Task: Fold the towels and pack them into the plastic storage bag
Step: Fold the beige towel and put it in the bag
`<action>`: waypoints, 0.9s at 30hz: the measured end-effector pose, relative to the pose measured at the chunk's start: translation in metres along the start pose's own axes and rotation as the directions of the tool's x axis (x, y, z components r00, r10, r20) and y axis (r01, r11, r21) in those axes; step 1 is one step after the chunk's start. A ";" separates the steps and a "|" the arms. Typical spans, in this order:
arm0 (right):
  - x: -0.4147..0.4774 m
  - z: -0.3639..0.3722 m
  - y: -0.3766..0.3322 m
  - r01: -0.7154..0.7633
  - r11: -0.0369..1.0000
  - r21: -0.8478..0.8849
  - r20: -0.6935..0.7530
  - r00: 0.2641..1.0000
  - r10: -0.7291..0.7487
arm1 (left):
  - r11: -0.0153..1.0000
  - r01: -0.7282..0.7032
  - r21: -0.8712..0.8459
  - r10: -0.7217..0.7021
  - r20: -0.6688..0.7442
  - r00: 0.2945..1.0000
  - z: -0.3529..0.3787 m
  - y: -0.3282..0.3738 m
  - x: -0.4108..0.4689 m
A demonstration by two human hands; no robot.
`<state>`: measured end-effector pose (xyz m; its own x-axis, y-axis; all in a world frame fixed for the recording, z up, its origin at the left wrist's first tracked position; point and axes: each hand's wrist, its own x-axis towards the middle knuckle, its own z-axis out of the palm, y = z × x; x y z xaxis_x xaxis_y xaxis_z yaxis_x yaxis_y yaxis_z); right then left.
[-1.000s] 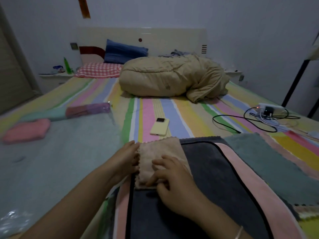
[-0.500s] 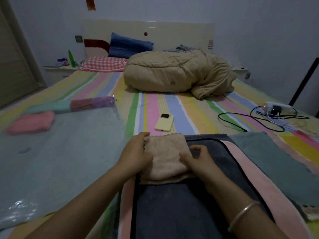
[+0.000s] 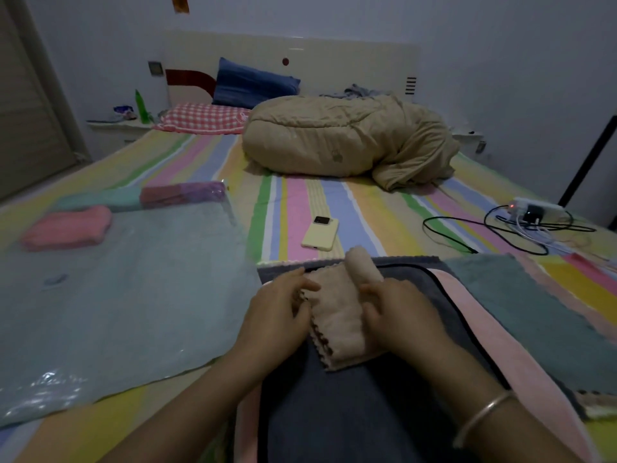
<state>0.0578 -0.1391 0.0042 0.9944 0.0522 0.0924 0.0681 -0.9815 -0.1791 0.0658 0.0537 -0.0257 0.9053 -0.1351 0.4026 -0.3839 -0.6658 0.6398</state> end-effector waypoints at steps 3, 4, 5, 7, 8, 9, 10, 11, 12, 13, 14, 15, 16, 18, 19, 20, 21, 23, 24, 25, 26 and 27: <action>-0.025 0.014 -0.044 0.071 0.984 -0.166 -0.260 0.959 -0.113 | 0.999 -0.035 0.016 0.037 -0.120 0.992 -0.017 -0.013 -0.010; -0.032 0.022 -0.057 0.065 0.984 -0.169 -0.290 0.950 -0.113 | 0.999 -0.026 0.038 0.031 -0.146 0.989 -0.024 -0.017 -0.015; -0.036 0.031 -0.067 0.068 0.982 -0.176 -0.277 0.954 -0.116 | 0.998 -0.010 0.060 0.019 -0.163 0.986 -0.030 -0.023 -0.020; -0.038 0.048 -0.076 0.003 0.974 -0.226 -0.176 0.983 -0.044 | 0.994 0.019 0.111 0.002 -0.185 0.983 -0.042 -0.037 -0.030; -0.035 0.054 -0.077 -0.033 0.970 -0.241 -0.145 0.989 -0.002 | 0.990 0.025 0.138 0.001 -0.187 0.982 -0.049 -0.047 -0.035; -0.032 0.057 -0.078 -0.043 0.967 -0.249 -0.164 0.986 0.002 | 0.986 0.026 0.163 0.004 -0.180 0.984 -0.057 -0.056 -0.042; -0.030 0.054 -0.075 -0.061 0.960 -0.273 -0.188 0.982 0.009 | 0.982 0.022 0.188 0.009 -0.159 0.987 -0.064 -0.065 -0.047; -0.027 0.052 -0.071 -0.062 0.950 -0.305 -0.227 0.974 -0.010 | 0.975 0.007 0.221 0.023 -0.131 0.991 -0.072 -0.075 -0.052; -0.026 0.049 -0.070 -0.064 0.943 -0.327 -0.238 0.971 -0.017 | 0.965 -0.012 0.264 0.039 -0.097 0.995 -0.082 -0.085 -0.059; -0.023 0.048 -0.067 -0.041 0.940 -0.338 -0.239 0.970 -0.044 | 0.949 -0.035 0.315 0.055 -0.055 0.997 -0.093 -0.095 -0.065; -0.022 0.043 -0.064 -0.011 0.947 -0.321 -0.223 0.973 -0.065 | 0.927 -0.059 0.371 0.068 -0.010 0.998 -0.104 -0.106 -0.071; -0.021 0.035 -0.064 -0.008 0.958 -0.286 -0.230 0.971 -0.060 | 0.902 -0.077 0.424 0.070 0.032 0.997 -0.114 -0.118 -0.077; -0.021 0.026 -0.065 -0.020 0.977 -0.210 -0.282 0.959 -0.042 | 0.878 -0.081 0.473 0.057 0.065 0.996 -0.124 -0.130 -0.082; -0.025 0.007 -0.072 -0.012 0.999 -0.043 -0.399 0.917 -0.006 | 0.841 -0.066 0.536 0.014 0.101 0.995 -0.144 -0.151 -0.093; -0.028 -0.004 -0.077 0.006 0.999 0.041 -0.404 0.915 0.011 | 0.837 -0.053 0.545 -0.005 0.105 0.994 -0.152 -0.158 -0.098; -0.030 -0.011 -0.083 0.025 0.991 0.134 -0.390 0.920 0.029 | 0.840 -0.040 0.541 -0.017 0.101 0.995 -0.160 -0.164 -0.104; -0.032 -0.016 -0.093 0.056 0.972 0.230 -0.366 0.930 0.033 | 0.845 -0.036 0.534 -0.020 0.099 0.995 -0.168 -0.168 -0.109; -0.034 -0.016 -0.116 0.131 0.909 0.396 -0.325 0.946 0.005 | 0.839 -0.057 0.542 -0.016 0.129 0.991 -0.182 -0.173 -0.118; -0.033 -0.012 -0.130 0.168 0.863 0.476 -0.302 0.953 -0.020 | 0.830 -0.075 0.553 -0.015 0.156 0.988 -0.189 -0.175 -0.121; -0.033 -0.006 -0.145 0.199 0.815 0.544 -0.272 0.961 -0.053 | 0.820 -0.091 0.565 -0.013 0.178 0.984 -0.195 -0.178 -0.125; -0.034 0.001 -0.160 0.219 0.768 0.601 -0.239 0.967 -0.089 | 0.813 -0.096 0.574 -0.016 0.187 0.982 -0.200 -0.182 -0.128; -0.037 0.007 -0.175 0.236 0.727 0.645 -0.207 0.969 -0.131 | 0.813 -0.089 0.576 -0.021 0.183 0.983 -0.205 -0.187 -0.132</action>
<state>0.0101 0.0320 0.0256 0.9382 0.1408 0.3160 0.3366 -0.5823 -0.7400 -0.0195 0.3462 -0.0641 0.9313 -0.2527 0.2623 -0.2884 -0.9515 0.1070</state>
